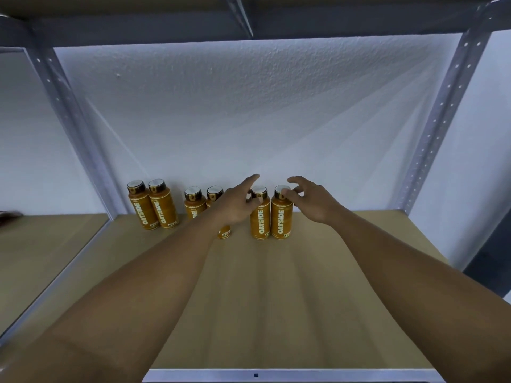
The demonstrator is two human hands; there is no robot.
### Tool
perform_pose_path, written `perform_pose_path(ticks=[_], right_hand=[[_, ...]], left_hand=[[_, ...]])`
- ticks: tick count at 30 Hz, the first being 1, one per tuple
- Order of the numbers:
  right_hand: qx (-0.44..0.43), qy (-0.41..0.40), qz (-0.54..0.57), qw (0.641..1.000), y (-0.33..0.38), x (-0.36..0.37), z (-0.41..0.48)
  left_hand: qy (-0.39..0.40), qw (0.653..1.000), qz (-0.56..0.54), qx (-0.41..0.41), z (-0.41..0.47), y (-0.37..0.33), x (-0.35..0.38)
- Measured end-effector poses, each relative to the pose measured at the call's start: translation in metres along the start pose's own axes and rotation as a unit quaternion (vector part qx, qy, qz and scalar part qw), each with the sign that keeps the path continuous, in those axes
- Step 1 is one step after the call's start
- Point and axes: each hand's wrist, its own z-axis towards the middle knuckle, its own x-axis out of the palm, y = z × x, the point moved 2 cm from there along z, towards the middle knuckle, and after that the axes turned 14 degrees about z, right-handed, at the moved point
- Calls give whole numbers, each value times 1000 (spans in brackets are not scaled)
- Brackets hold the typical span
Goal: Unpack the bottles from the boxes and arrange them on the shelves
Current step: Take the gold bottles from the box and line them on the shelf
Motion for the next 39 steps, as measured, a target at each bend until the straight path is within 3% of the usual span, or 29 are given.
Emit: perform_pose_path(ticks=[6,8,11,15,18,22,28,34,39], right_hand=[[-28,-94,-7,995,-19,11,-36],[-52,-99,-30,993,-28,21,-54],[-74,-55,-98,991,-34,38,-79],[-62,61,-205,975,-29,60,-104],[-73,103,-243,962,-25,76,-124],[-83,127,-258,954,-19,96,-150],[-67,91,-249,962,-6,121,-194],[-81,-16,-243,966,7,162,-241],[-76,-75,-271,957,18,185,-286]], left_hand=[[-161,987,14,-5,-42,-2,27],[-194,979,67,4,-59,-1,42],[-167,971,170,-4,-83,-4,61],[-88,968,232,-35,-108,-7,76],[-26,966,252,-50,-130,-3,84],[-5,965,256,-52,-162,4,94],[-31,970,241,0,-204,28,103],[-48,972,218,72,-243,51,110],[-127,953,248,118,-279,54,117]])
